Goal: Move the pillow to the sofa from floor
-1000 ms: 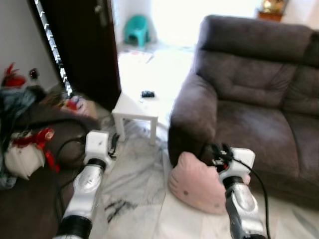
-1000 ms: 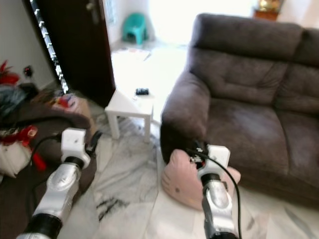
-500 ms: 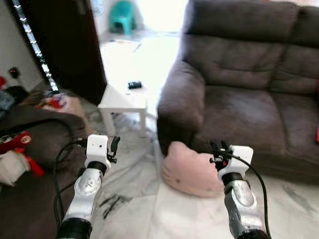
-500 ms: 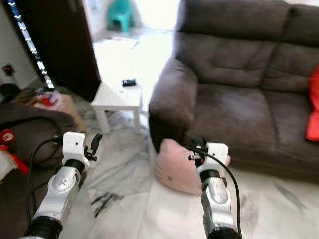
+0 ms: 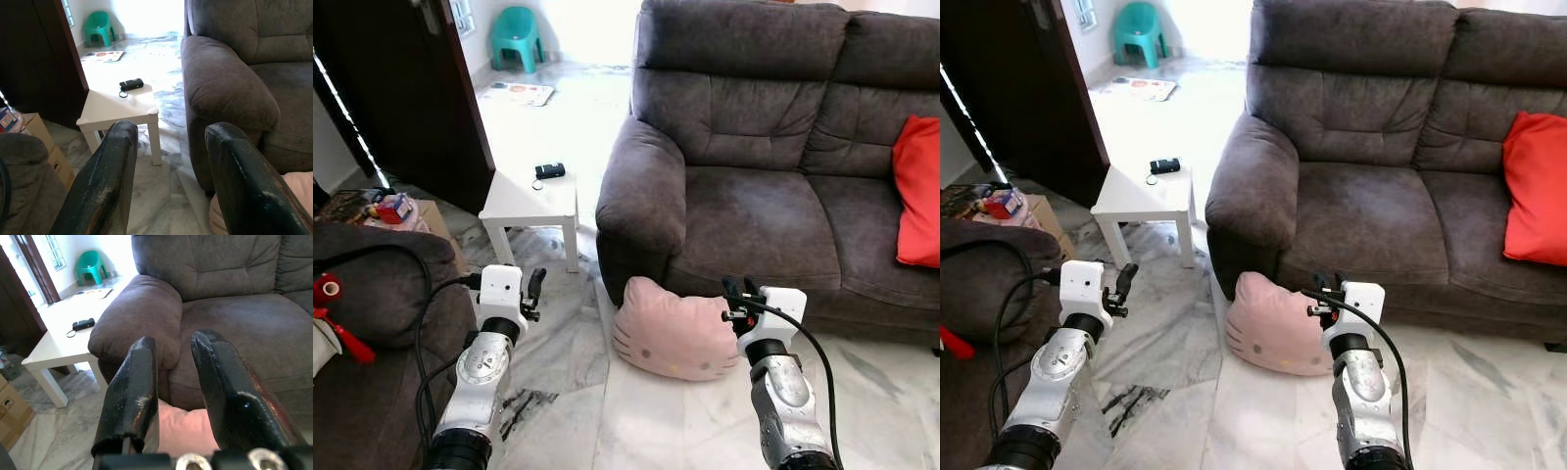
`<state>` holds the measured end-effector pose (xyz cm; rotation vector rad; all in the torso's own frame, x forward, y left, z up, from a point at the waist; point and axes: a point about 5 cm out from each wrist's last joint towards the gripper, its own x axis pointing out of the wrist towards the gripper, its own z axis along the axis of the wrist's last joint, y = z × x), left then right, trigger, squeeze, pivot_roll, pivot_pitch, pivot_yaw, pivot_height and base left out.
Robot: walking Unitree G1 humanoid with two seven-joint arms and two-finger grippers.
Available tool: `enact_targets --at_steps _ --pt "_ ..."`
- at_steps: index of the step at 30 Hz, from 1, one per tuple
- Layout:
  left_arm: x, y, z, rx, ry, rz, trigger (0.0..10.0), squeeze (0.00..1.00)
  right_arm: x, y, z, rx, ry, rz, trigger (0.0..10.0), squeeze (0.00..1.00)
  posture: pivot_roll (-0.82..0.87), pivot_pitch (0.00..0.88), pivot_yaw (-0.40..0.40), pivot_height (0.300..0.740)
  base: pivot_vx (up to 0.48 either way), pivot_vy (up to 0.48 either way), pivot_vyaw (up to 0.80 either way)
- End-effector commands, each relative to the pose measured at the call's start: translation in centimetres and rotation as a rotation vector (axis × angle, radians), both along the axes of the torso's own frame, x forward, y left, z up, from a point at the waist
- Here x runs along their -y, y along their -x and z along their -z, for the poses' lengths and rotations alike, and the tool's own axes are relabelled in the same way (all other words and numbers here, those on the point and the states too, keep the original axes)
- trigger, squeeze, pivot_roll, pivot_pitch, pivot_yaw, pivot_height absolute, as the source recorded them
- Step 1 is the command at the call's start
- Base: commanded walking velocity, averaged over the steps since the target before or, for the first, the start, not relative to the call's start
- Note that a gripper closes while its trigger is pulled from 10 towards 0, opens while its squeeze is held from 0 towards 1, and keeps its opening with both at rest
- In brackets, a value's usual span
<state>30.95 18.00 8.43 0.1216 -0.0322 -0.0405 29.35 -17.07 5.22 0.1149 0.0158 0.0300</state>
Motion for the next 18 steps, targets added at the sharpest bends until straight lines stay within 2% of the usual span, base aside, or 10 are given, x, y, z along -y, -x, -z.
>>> enact_targets --at_steps 1,4,9,18 --pt "-0.1 0.09 0.13 -0.008 0.005 0.002 10.0 0.0 -0.04 -0.05 -0.11 0.009 -0.004 0.005 10.0 0.0 0.05 0.0 -0.04 0.74 0.285 0.0 0.0" --pt "-0.05 0.11 0.12 -0.005 0.009 0.005 10.0 0.0 -0.05 -0.06 -0.03 -0.001 -0.006 0.003 10.0 0.0 0.05 0.0 -0.04 0.74 0.32 0.0 0.0" --pt "-0.05 0.14 0.12 -0.003 0.014 0.005 10.0 0.0 0.01 -0.08 -0.04 -0.001 -0.008 0.008 10.0 0.0 0.05 0.0 -0.041 0.74 0.334 0.0 -0.67" --pt "-0.01 0.12 0.09 -0.002 0.02 0.007 10.0 0.0 -0.05 -0.14 -0.19 0.011 -0.003 0.004 10.0 0.0 0.05 0.0 -0.044 0.74 0.337 0.0 0.0"
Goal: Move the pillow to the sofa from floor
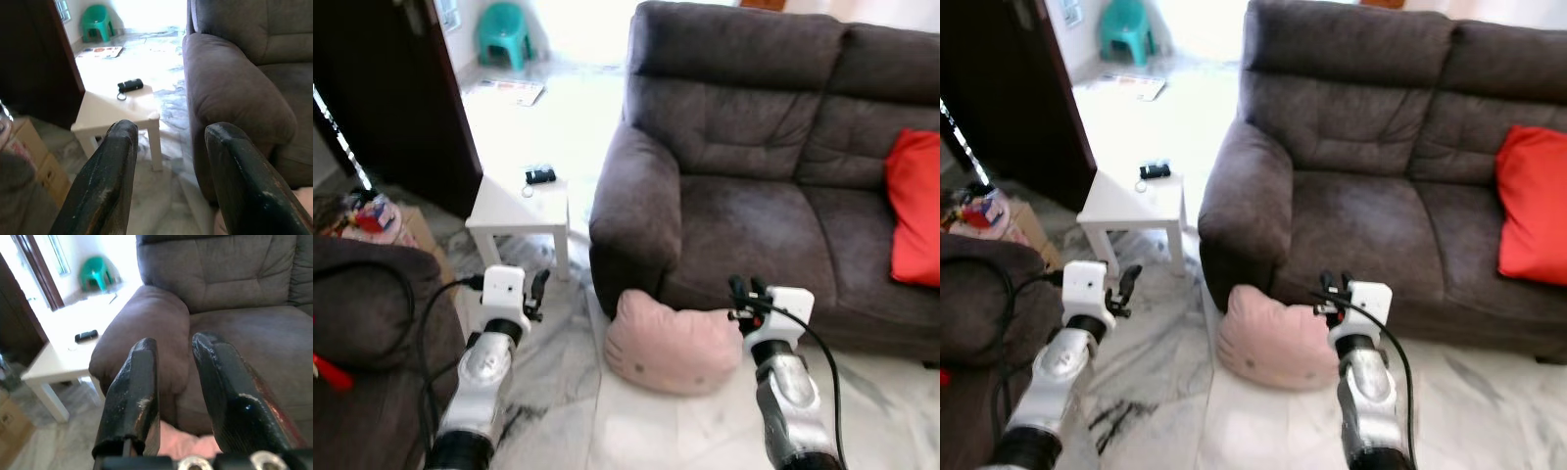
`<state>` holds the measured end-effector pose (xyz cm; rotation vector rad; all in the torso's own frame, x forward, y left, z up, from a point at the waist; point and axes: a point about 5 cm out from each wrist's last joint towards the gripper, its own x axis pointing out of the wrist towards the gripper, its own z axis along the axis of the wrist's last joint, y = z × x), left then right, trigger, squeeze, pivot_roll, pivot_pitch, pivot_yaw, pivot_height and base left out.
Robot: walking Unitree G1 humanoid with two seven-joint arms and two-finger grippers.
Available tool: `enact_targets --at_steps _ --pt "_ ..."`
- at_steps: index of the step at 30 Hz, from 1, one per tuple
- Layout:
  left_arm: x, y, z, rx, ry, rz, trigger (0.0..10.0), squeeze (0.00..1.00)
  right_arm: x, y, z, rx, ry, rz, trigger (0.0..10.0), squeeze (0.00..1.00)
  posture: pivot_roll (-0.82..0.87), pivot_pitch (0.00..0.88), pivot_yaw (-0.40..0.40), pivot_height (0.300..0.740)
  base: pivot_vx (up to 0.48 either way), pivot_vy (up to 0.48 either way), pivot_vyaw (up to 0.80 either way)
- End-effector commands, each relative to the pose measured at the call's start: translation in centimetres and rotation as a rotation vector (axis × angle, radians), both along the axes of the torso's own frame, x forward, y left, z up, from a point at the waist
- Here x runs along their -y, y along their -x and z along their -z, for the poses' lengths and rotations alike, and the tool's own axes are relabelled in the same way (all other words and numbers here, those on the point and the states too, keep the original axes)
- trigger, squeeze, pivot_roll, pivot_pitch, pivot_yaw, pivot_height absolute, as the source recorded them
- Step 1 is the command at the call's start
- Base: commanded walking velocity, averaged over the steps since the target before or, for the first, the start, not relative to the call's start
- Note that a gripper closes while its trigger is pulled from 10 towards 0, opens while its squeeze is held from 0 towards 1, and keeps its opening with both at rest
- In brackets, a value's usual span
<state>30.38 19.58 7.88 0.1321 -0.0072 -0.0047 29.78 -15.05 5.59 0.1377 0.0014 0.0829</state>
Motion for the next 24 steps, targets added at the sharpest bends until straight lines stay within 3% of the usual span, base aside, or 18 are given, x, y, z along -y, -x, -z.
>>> enact_targets --at_steps 1,6,10,24 --pt "1.57 -0.46 -0.47 0.021 0.031 0.044 10.0 0.0 1.96 0.28 0.18 -0.007 0.019 0.056 10.0 0.0 0.05 0.0 -0.044 0.74 0.341 0.0 0.0" --pt "1.6 -0.46 -0.45 0.02 0.032 0.046 10.0 0.0 1.98 0.26 0.25 -0.014 0.015 0.056 10.0 0.0 0.05 0.0 -0.043 0.74 0.336 0.0 0.0" --pt "1.65 -0.46 -0.42 0.02 0.033 0.047 10.0 0.0 1.99 0.2 0.22 -0.014 0.018 0.053 10.0 0.0 0.05 0.0 -0.045 0.74 0.335 0.0 -0.7" --pt "1.73 -0.49 -0.37 0.017 0.031 0.043 10.0 0.0 1.99 0.11 0.07 -0.005 0.041 0.044 10.0 0.0 0.05 0.0 -0.049 0.74 0.322 0.0 0.0"
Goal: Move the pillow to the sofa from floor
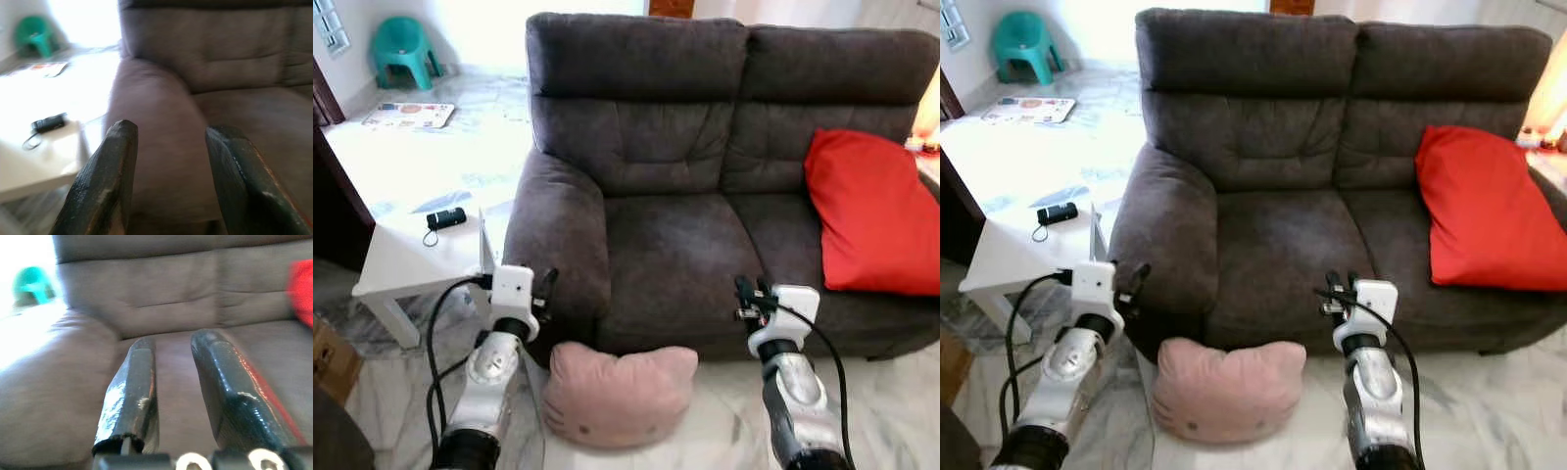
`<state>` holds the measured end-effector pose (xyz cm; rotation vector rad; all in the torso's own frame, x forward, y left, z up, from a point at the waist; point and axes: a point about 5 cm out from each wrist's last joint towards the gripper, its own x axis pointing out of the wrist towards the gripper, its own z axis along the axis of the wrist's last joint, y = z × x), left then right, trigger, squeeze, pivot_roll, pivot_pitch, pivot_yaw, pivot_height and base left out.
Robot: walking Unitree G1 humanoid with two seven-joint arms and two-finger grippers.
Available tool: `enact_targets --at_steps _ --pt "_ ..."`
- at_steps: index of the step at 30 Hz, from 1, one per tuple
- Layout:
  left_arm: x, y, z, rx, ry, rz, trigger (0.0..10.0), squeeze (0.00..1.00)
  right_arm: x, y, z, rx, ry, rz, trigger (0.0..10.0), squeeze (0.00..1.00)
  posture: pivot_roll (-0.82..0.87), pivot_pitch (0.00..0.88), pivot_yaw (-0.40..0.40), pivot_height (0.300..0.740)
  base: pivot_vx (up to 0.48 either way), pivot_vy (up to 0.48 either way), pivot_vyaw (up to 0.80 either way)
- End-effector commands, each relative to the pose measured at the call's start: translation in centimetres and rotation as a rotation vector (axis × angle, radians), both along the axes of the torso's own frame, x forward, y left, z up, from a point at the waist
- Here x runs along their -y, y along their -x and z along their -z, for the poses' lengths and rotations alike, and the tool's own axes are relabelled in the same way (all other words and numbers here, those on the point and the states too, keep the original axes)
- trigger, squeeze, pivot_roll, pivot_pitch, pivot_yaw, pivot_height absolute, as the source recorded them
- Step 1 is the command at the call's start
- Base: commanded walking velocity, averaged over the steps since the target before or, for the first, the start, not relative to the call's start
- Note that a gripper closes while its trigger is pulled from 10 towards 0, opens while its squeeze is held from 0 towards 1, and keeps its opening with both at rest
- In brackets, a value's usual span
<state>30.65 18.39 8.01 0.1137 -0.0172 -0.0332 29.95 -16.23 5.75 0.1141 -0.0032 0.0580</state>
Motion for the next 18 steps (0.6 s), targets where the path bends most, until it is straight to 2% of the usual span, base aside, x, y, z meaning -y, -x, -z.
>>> enact_targets --at_steps 1,15,18 --pt "0.55 -0.22 -0.23 0.009 0.013 0.014 10.0 0.0 0.81 0.28 0.23 -0.009 0.017 0.019 10.0 0.0 0.05 0.0 -0.049 0.74 0.296 0.0 0.0" --pt "0.37 -0.31 -0.15 0.0 -0.002 0.0 10.0 0.0 0.57 0.38 0.17 0.001 0.041 -0.003 10.0 0.0 0.05 0.0 -0.048 0.74 0.019 0.0 0.0" --pt "0.35 -0.32 -0.13 -0.001 -0.003 -0.001 10.0 0.0 0.34 0.44 0.11 0.008 0.05 -0.018 10.0 0.0 0.05 0.0 -0.048 0.74 0.0 0.0 0.72"
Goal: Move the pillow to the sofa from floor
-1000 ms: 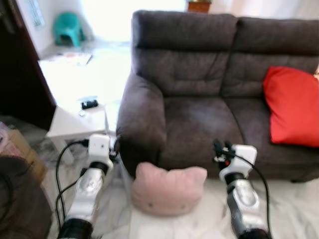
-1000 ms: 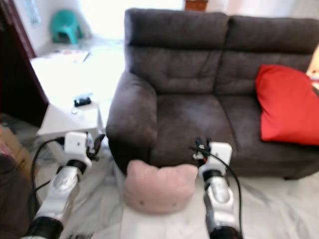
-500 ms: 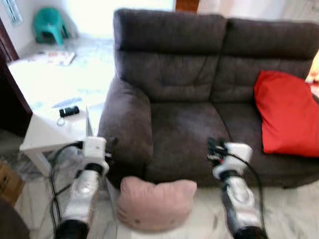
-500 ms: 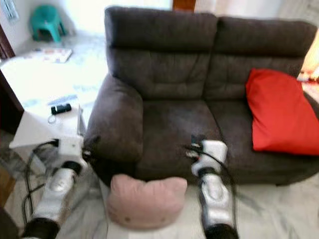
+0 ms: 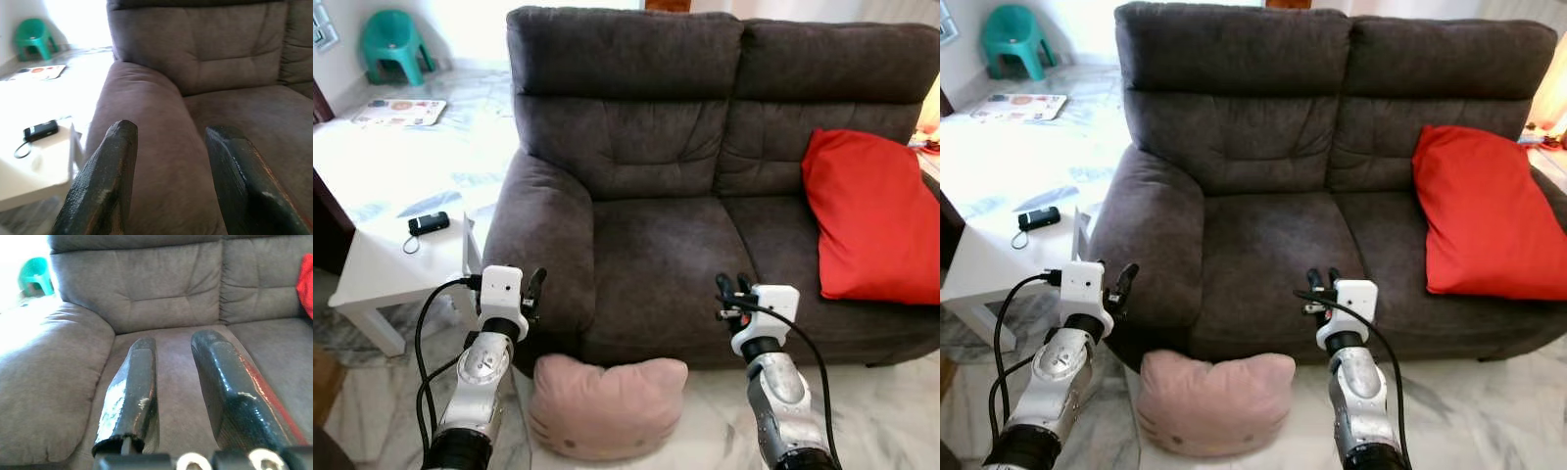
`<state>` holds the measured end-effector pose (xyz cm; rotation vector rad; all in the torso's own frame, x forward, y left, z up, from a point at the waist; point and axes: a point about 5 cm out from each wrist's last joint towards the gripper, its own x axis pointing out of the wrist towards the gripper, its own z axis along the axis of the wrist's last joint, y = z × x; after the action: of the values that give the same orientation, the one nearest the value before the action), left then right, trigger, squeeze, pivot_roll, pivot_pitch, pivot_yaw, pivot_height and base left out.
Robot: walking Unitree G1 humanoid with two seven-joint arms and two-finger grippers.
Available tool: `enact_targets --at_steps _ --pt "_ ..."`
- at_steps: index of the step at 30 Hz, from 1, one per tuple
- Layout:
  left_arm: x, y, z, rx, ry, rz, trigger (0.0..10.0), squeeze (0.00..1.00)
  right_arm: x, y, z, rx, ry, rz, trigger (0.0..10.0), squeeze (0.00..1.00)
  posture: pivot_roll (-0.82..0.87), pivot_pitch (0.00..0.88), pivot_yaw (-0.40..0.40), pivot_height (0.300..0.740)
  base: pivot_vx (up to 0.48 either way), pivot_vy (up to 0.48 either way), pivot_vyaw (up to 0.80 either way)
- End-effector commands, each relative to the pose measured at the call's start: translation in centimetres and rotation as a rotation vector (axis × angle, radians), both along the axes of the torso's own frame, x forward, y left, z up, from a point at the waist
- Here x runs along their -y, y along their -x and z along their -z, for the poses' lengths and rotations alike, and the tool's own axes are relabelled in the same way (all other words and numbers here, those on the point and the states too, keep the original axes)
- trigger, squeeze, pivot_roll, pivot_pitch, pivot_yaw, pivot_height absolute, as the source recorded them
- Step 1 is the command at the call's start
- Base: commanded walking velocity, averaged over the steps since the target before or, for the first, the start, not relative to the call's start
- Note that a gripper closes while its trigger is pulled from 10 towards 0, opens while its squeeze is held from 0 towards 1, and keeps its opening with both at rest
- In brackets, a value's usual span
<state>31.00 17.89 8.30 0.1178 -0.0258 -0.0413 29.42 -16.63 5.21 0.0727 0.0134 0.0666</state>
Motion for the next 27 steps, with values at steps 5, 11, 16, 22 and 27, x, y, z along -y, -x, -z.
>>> enact_targets --at_steps 5,11,16,22,27 --pt "-0.16 0.04 0.16 -0.009 0.002 -0.011 10.0 0.0 -0.15 -0.03 -0.27 0.014 -0.024 -0.003 10.0 0.0 0.05 0.0 -0.049 0.74 0.0 0.0 0.48" --pt "-0.08 0.04 0.18 -0.007 0.009 -0.005 10.0 0.0 0.24 -0.08 -0.36 0.02 -0.022 0.022 10.0 0.0 0.05 0.0 -0.048 0.74 0.0 0.0 0.0" --pt "0.13 0.08 -0.05 0.011 0.015 0.009 10.0 0.0 0.4 -0.09 -0.41 0.023 -0.024 0.027 10.0 0.0 0.05 0.0 -0.046 0.74 0.0 0.0 0.0" --pt "-0.06 0.07 -0.2 0.024 0.007 -0.003 10.0 0.0 0.21 -0.18 -0.6 0.032 -0.034 0.025 10.0 0.0 0.05 0.0 -0.042 0.74 0.0 0.0 0.0" --pt "-0.2 0.08 -0.24 0.028 0.007 -0.007 10.0 0.0 0.25 -0.39 -0.68 0.03 -0.039 0.036 10.0 0.0 0.04 0.0 -0.039 0.74 0.0 0.0 0.0"
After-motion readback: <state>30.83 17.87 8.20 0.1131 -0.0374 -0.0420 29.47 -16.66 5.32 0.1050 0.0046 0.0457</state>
